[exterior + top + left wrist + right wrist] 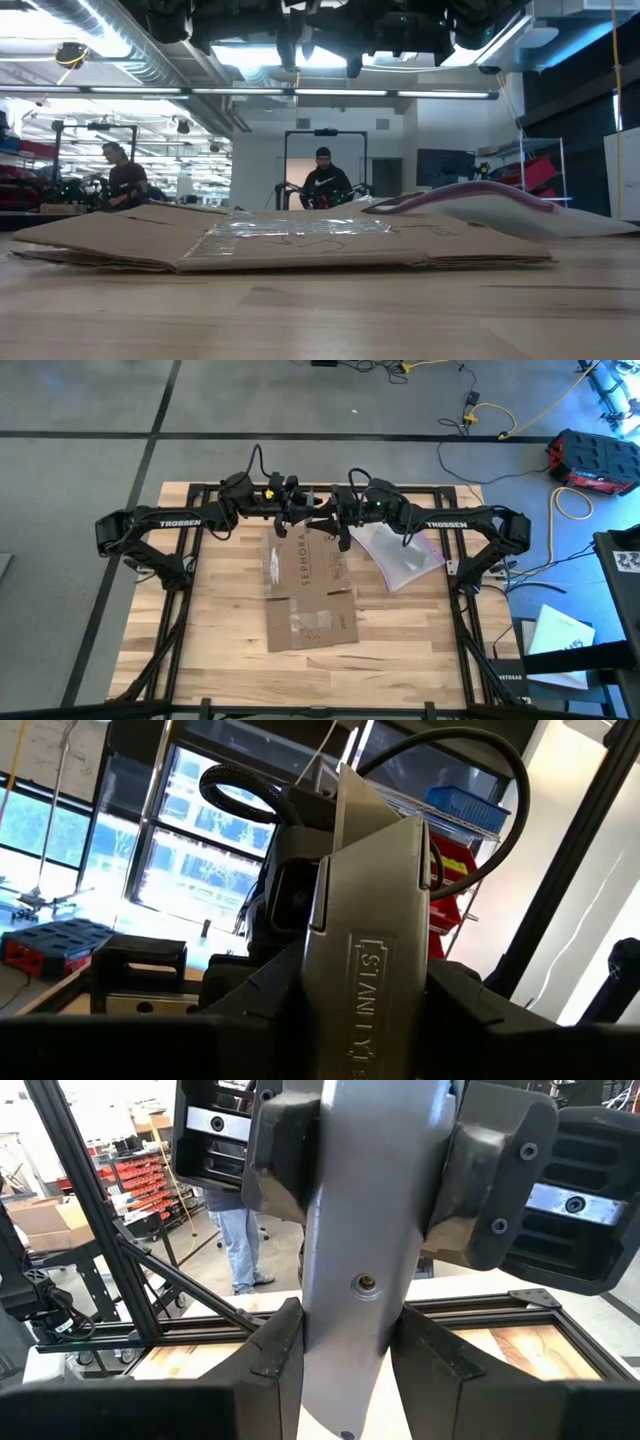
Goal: Unpack boxes
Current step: Close the cutter
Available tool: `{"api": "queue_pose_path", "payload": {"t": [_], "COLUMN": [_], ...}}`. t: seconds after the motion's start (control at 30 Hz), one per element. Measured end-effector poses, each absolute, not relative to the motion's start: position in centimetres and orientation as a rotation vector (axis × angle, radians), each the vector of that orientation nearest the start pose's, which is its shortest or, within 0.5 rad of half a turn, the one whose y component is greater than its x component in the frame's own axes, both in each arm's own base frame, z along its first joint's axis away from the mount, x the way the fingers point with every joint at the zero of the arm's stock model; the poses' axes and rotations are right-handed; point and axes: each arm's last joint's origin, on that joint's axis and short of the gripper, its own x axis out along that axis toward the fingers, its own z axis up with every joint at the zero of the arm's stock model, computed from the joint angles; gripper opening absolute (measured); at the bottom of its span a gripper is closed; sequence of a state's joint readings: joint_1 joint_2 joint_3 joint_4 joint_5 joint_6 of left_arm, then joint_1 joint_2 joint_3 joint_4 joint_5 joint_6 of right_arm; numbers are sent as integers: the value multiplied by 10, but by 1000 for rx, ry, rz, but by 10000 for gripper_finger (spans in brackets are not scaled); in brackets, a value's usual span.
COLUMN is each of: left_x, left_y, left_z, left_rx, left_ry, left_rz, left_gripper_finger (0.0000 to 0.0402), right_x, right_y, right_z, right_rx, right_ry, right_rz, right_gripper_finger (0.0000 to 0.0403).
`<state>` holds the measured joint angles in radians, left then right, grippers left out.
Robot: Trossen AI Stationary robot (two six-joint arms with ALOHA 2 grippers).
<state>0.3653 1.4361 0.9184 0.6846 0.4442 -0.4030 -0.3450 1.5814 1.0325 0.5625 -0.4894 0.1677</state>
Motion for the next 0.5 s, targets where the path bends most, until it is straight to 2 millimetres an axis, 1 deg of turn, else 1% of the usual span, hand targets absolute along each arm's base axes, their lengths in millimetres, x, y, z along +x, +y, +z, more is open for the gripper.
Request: {"api": "queue_pose_path", "payload": {"t": [0.5], "left_x": [303], "left_y": [103], "left_z": [310], "left_rx": [-328], "left_ry": [-119], "left_rz": [-104], "left_gripper_finger": [126], "right_x": [340], "right_y": [-108], "right_z": [291], "right_rx": [155], "right_ry": [5], "right_rz": [139], "right_gripper_finger": [103]}}
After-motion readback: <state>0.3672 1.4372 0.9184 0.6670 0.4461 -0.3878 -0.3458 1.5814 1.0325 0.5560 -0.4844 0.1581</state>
